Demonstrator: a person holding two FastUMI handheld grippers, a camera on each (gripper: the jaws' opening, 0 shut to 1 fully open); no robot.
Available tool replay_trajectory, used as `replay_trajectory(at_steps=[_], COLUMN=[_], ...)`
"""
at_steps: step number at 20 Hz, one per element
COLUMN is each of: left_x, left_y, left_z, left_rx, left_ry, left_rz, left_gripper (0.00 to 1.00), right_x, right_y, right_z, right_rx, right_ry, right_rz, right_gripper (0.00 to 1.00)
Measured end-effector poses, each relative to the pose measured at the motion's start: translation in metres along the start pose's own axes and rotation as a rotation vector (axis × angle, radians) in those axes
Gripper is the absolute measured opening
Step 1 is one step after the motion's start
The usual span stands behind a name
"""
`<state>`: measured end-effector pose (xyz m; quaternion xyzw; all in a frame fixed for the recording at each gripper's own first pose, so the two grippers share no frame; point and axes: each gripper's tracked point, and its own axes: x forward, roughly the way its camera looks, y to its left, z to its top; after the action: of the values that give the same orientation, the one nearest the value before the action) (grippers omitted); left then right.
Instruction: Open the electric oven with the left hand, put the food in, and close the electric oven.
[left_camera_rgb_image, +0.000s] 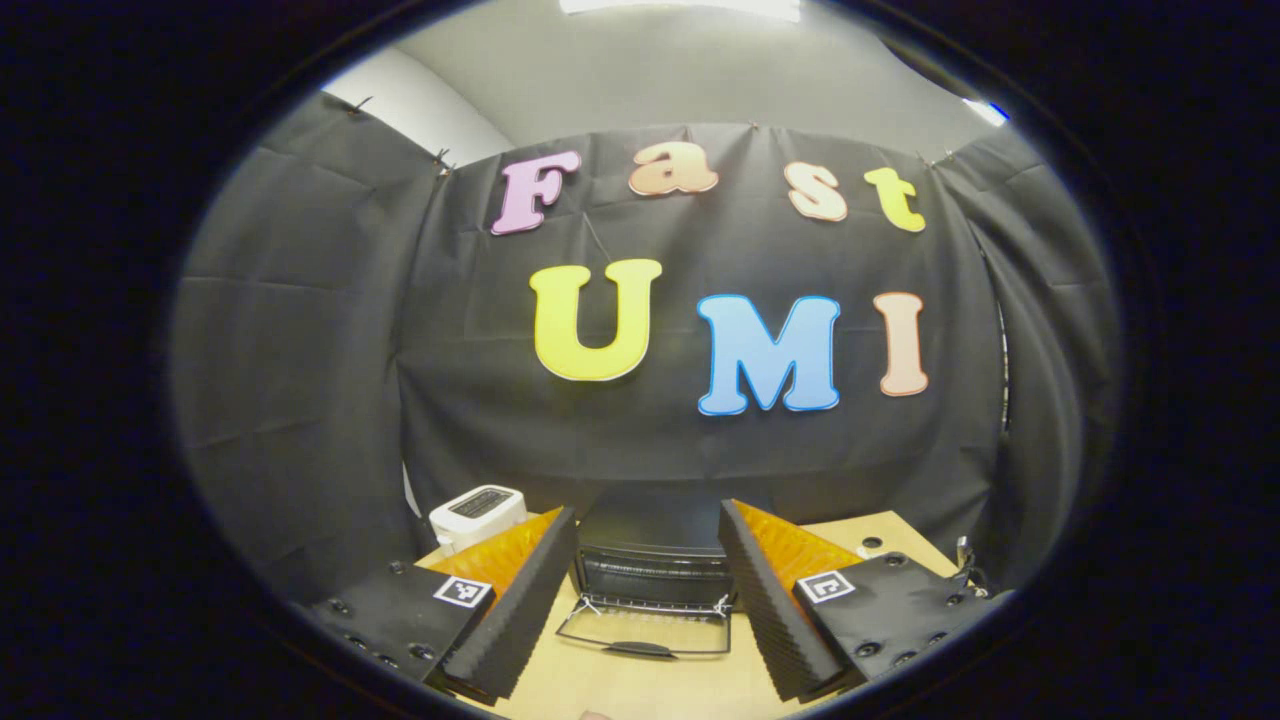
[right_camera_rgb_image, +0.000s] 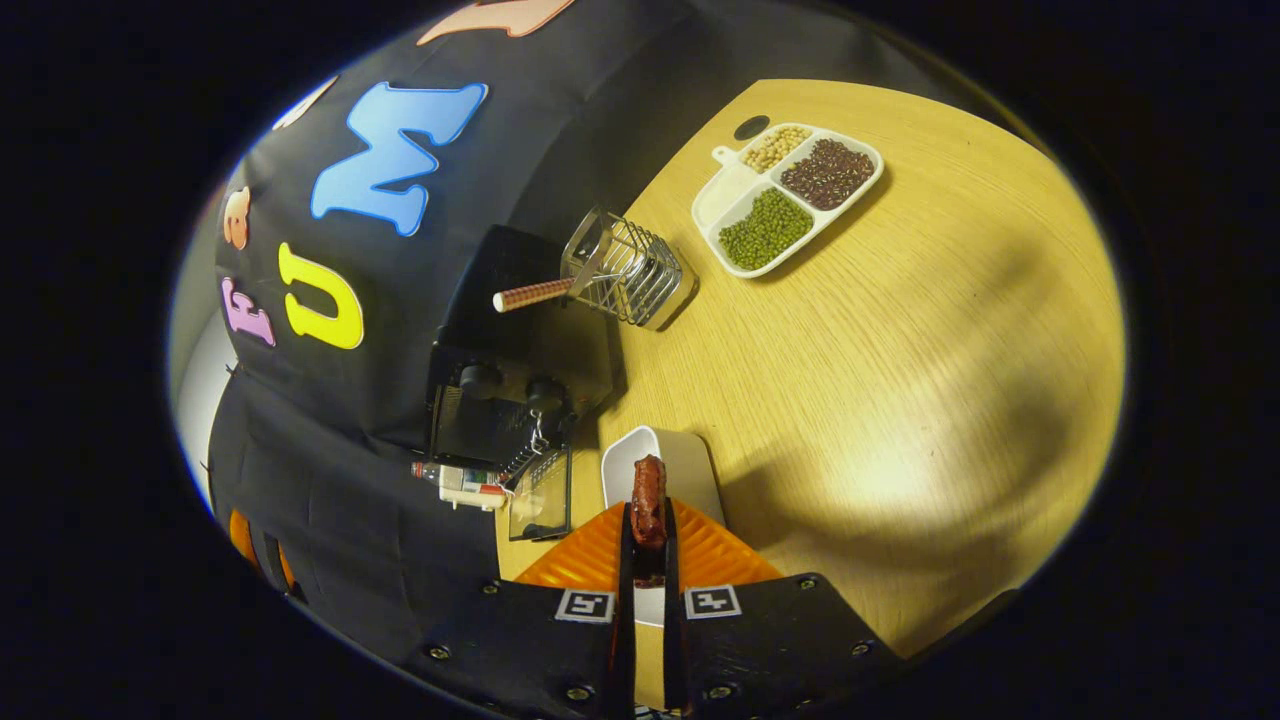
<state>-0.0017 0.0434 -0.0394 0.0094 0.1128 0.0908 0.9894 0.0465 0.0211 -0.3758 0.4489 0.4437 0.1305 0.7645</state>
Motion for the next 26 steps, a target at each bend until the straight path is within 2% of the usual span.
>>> replay_trajectory(at_steps=[5, 9, 11, 12, 14, 15, 16, 18, 19, 26], left_x=[0.020, 0.033, 0.037, 0.040, 0.046, 0.051, 0.054, 0.058, 0.060, 0.064], left_y=[0.001, 0.013, 0.019, 0.021, 0.035, 0.045, 0.052, 0.069, 0.078, 0.147], left_z=[-0.001, 0.009, 0.018, 0.022, 0.022, 0.017, 0.014, 0.007, 0.005, -0.008], left_rx=[-0.023, 0.008, 0.008, 0.002, 0.007, 0.008, -0.001, -0.025, -0.033, -0.039], left_ry=[-0.008, -0.042, -0.069, -0.082, -0.097, -0.093, -0.083, -0.068, -0.066, -0.037], left_rz=[-0.088, -0.165, -0.216, -0.246, -0.280, -0.288, -0.299, -0.314, -0.315, -0.285], left_gripper=[0.98, 0.99, 0.95, 0.99, 0.99, 0.95, 0.98, 0.95, 0.98, 0.98], right_x=[-0.031, -0.060, -0.071, -0.074, -0.074, -0.071, -0.067, -0.049, -0.039, 0.059], right_y=[0.040, 0.072, 0.093, 0.102, 0.121, 0.131, 0.141, 0.162, 0.172, 0.230], right_z=[0.018, 0.024, 0.021, 0.018, 0.011, 0.006, 0.000, -0.011, -0.016, -0.035], right_rx=[0.080, 0.095, 0.108, 0.104, 0.083, 0.072, 0.057, 0.018, 0.000, -0.014], right_ry=[-0.079, -0.178, -0.222, -0.246, -0.283, -0.289, -0.291, -0.274, -0.259, -0.212], right_rz=[0.077, 0.070, 0.082, 0.081, 0.095, 0.099, 0.100, 0.106, 0.111, 0.138], right_gripper=[0.11, 0.11, 0.11, 0.11, 0.11, 0.11, 0.11, 0.11, 0.11, 0.11])
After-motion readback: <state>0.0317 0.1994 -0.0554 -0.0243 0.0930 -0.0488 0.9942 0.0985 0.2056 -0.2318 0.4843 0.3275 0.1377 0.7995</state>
